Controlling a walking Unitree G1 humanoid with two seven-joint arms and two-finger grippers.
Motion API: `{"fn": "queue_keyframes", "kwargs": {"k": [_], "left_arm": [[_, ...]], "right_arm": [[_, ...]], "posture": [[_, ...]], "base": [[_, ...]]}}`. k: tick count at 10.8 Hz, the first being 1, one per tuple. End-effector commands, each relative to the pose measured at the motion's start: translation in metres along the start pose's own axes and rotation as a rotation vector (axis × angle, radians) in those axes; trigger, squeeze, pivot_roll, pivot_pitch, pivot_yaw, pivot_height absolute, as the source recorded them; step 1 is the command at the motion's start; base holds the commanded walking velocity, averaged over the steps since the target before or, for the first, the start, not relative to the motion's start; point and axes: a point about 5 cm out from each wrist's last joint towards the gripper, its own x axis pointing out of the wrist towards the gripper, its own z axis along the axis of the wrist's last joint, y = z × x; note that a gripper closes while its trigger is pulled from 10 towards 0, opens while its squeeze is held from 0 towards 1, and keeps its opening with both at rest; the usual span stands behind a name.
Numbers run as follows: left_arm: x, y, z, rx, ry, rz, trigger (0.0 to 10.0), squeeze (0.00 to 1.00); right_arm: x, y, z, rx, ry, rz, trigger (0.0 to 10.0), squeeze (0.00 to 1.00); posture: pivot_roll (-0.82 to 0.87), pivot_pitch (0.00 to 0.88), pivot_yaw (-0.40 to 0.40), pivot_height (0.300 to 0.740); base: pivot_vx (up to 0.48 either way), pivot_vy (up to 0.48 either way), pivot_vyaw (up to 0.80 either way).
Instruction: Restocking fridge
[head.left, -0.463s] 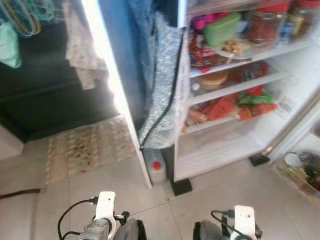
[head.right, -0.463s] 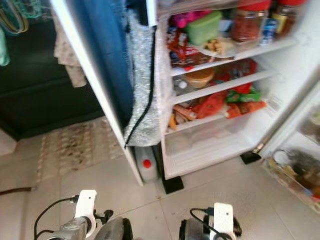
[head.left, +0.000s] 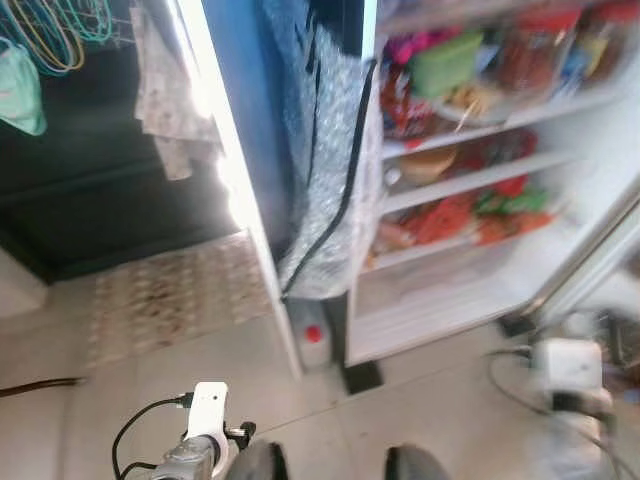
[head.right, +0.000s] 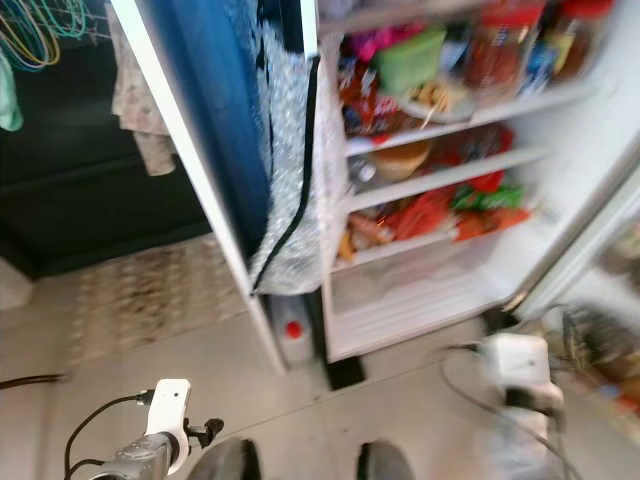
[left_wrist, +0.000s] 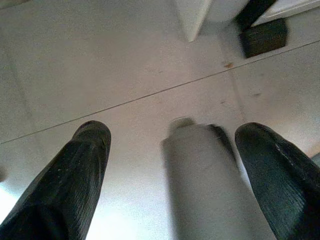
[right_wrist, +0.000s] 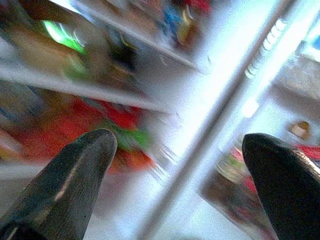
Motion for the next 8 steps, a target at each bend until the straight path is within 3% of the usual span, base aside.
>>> {"fn": "queue_keyframes", "kwargs": {"k": [1, 2, 3, 4, 6, 8], "left_arm": [[-0.002, 0.004, -0.008, -0.018, 0.02, 0.013, 10.0, 0.0], [-0.002, 0.004, -0.008, -0.018, 0.021, 0.011, 10.0, 0.0], [-0.002, 0.005, -0.008, -0.018, 0.018, 0.013, 10.0, 0.0], [-0.002, 0.005, -0.009, -0.015, 0.02, 0.015, 10.0, 0.0], [-0.002, 0.004, -0.01, -0.022, 0.02, 0.015, 10.0, 0.0], [-0.002, 0.005, -0.01, -0.015, 0.025, 0.017, 10.0, 0.0]], "right_arm": [[0.001, -0.001, -0.018, 0.146, 0.209, -0.025, 10.0, 0.0], [0.021, -0.007, -0.01, 0.224, 0.186, -0.038, 10.0, 0.0], [0.035, -0.001, 0.015, 0.22, 0.035, -0.046, 10.0, 0.0], [0.039, -0.005, 0.014, 0.257, 0.072, -0.162, 10.0, 0.0], [0.043, -0.005, 0.009, 0.274, 0.126, -0.094, 10.0, 0.0], [0.031, -0.007, -0.012, 0.222, 0.269, -0.068, 10.0, 0.0]], "posture": [[-0.09, 0.06, 0.075, 0.647], [-0.08, 0.059, 0.071, 0.647], [-0.09, 0.055, 0.065, 0.647], [-0.09, 0.049, 0.056, 0.647], [-0.08, 0.04, 0.054, 0.647], [-0.09, 0.03, 0.063, 0.647]], "base": [[0.0, 0.0, 0.0], [0.0, 0.0, 0.0], [0.0, 0.0, 0.0], [0.0, 0.0, 0.0], [0.0, 0.0, 0.0], [0.0, 0.0, 0.0]]}}
